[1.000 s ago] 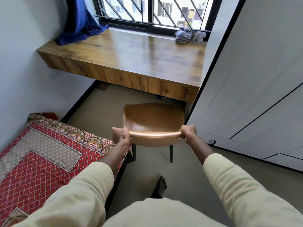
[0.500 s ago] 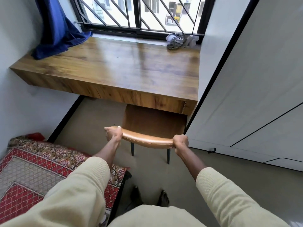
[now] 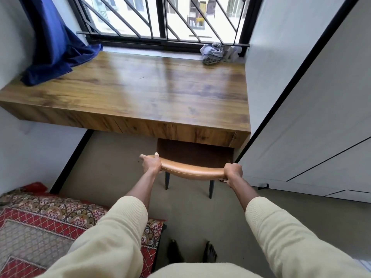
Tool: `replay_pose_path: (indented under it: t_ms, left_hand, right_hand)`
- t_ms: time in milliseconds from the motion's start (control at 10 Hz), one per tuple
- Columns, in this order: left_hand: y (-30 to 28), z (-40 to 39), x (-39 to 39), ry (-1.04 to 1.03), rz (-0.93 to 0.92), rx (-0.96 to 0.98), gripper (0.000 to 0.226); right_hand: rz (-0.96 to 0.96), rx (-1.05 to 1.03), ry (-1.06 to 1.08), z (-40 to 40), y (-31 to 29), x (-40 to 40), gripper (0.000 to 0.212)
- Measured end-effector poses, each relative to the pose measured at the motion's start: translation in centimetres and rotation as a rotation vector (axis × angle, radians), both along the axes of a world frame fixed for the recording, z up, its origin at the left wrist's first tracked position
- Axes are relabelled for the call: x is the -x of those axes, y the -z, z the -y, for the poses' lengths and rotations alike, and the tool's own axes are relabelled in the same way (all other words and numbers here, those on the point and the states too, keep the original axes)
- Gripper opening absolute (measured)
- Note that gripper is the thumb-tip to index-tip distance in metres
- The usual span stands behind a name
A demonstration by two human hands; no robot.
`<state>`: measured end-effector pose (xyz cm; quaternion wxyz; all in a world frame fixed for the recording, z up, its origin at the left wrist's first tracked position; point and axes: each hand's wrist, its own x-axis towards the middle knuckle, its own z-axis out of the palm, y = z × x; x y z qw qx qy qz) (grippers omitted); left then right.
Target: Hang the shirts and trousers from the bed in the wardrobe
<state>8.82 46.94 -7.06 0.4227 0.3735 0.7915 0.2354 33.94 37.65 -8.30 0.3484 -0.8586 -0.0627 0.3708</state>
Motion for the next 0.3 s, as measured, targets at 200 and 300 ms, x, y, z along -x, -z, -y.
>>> replay_pose_path:
  t_ms: [200,300]
  left_hand:
    - [-0.6,1.6,1.6,0.259,-0.194,0.057,0.072]
    - [0.1,5.1,2.6,0.263,-0.236,-0.160,0.067]
  right_hand:
    - [0.278,0.154,-0.236,0.1,0.4,0.0,0.029]
    - [0.751,-0.016,-0.562,0.5,-0.5,0.9,0.033]
